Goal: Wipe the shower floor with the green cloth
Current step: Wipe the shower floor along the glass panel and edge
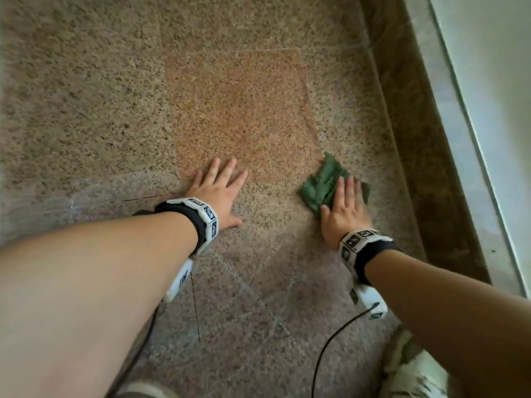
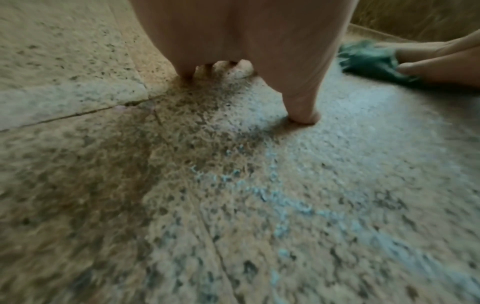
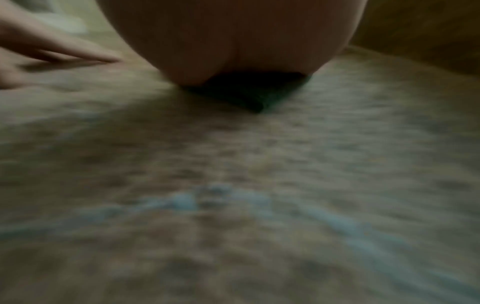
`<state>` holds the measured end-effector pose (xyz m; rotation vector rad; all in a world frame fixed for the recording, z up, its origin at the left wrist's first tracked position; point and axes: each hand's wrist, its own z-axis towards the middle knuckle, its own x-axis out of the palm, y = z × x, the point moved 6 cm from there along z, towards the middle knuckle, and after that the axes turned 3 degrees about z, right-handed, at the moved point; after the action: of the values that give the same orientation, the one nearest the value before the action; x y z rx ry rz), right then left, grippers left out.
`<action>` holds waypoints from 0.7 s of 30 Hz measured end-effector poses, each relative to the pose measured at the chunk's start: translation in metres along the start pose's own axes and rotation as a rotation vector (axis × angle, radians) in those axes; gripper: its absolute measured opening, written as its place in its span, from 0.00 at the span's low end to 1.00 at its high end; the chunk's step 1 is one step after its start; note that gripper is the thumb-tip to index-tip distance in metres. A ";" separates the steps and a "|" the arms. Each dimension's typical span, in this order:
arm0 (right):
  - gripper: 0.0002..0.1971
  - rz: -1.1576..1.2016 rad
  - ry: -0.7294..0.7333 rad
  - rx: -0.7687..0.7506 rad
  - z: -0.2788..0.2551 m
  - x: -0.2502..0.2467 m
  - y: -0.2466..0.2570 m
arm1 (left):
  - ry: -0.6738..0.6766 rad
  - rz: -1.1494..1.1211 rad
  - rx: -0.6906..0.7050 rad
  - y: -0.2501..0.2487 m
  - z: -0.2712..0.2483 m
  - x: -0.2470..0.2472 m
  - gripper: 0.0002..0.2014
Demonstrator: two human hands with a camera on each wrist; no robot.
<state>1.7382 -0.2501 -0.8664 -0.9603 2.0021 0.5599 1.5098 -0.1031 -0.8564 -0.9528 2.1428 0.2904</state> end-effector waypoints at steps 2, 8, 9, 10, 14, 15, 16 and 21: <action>0.38 0.034 0.003 0.145 0.003 -0.006 -0.033 | -0.006 -0.005 -0.003 0.001 0.002 0.000 0.55; 0.42 0.124 -0.007 -0.056 -0.023 0.022 0.079 | 0.004 0.000 -0.007 -0.001 0.002 0.002 0.55; 0.42 0.087 0.025 -0.166 -0.038 0.034 0.104 | -0.002 0.003 -0.004 -0.001 0.003 0.001 0.54; 0.42 0.059 0.066 -0.259 -0.052 0.043 0.124 | -0.005 0.005 -0.005 0.000 0.003 0.001 0.54; 0.38 -0.017 0.103 -0.424 -0.058 0.047 0.122 | 0.000 0.015 -0.018 0.003 0.005 0.003 0.53; 0.37 -0.028 0.094 -0.429 -0.051 0.041 0.108 | 0.009 0.020 -0.017 0.003 0.006 0.003 0.53; 0.37 -0.014 0.083 -0.404 -0.041 0.034 0.091 | 0.021 0.026 -0.014 0.002 0.006 0.004 0.54; 0.36 0.100 -0.015 -0.101 0.020 -0.010 0.003 | 0.032 0.046 -0.023 0.003 0.007 0.004 0.56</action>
<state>1.7494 -0.2307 -0.8687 -0.9172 2.0326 0.7271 1.5099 -0.1002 -0.8643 -0.9273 2.1971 0.3257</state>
